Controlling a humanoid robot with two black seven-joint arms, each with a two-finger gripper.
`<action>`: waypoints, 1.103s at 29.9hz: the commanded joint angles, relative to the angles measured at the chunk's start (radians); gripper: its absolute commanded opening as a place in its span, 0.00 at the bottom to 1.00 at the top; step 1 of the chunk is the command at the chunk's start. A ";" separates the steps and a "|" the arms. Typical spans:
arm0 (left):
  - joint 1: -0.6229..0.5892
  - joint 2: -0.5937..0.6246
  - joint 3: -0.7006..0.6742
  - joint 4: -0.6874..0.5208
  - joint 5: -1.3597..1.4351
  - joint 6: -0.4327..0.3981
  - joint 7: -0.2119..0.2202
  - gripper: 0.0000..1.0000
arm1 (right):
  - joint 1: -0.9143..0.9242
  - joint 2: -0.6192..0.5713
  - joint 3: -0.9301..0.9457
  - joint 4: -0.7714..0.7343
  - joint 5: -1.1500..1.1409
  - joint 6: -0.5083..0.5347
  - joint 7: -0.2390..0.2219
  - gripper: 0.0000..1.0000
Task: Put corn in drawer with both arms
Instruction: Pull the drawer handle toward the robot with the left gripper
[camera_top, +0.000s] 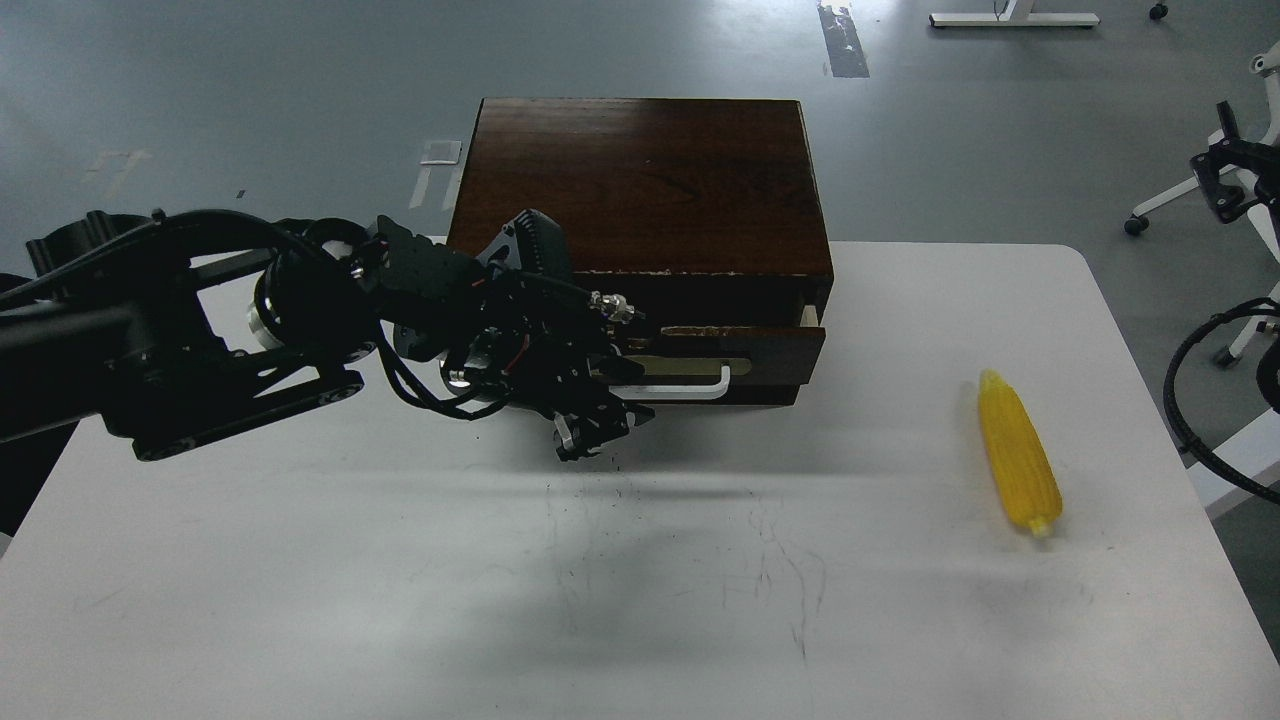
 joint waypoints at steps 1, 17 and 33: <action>0.010 -0.005 0.002 0.014 0.002 0.000 0.001 0.44 | -0.001 0.000 0.000 0.000 0.000 0.000 0.000 1.00; 0.011 -0.006 0.025 0.037 0.005 0.000 0.003 0.43 | 0.003 -0.001 0.000 -0.009 0.000 0.000 0.000 1.00; 0.005 -0.003 0.023 -0.030 0.002 0.000 -0.007 0.30 | 0.005 -0.003 0.000 -0.028 0.000 0.000 0.000 1.00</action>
